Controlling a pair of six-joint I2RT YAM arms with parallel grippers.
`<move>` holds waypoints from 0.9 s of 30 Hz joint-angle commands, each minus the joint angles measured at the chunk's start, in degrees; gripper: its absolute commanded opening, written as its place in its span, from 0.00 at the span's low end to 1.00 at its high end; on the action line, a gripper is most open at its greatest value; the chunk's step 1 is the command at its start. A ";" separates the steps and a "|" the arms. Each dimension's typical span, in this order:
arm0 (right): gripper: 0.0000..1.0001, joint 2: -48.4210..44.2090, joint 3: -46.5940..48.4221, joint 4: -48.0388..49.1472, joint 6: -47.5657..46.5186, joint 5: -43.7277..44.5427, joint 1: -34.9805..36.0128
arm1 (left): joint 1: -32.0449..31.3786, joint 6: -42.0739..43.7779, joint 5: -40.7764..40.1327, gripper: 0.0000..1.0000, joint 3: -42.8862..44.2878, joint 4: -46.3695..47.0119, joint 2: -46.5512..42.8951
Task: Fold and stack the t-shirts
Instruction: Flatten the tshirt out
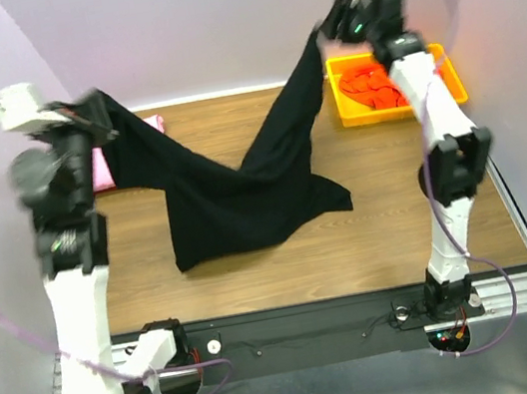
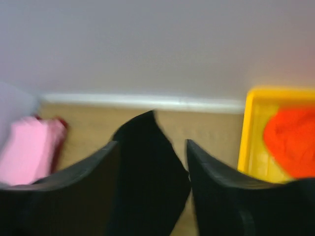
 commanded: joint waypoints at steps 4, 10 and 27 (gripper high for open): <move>0.83 -1.14 -11.55 -8.85 -4.19 7.55 8.84 | 0.05 0.25 -6.80 0.00 -14.70 1.96 4.08; 0.66 -15.81 -41.87 -8.68 -2.71 10.29 17.99 | 0.05 0.42 -7.41 0.00 -17.96 3.02 5.23; 0.35 -29.02 -75.22 -2.09 9.34 18.10 20.55 | 0.14 1.39 -7.15 0.00 -19.63 0.82 3.47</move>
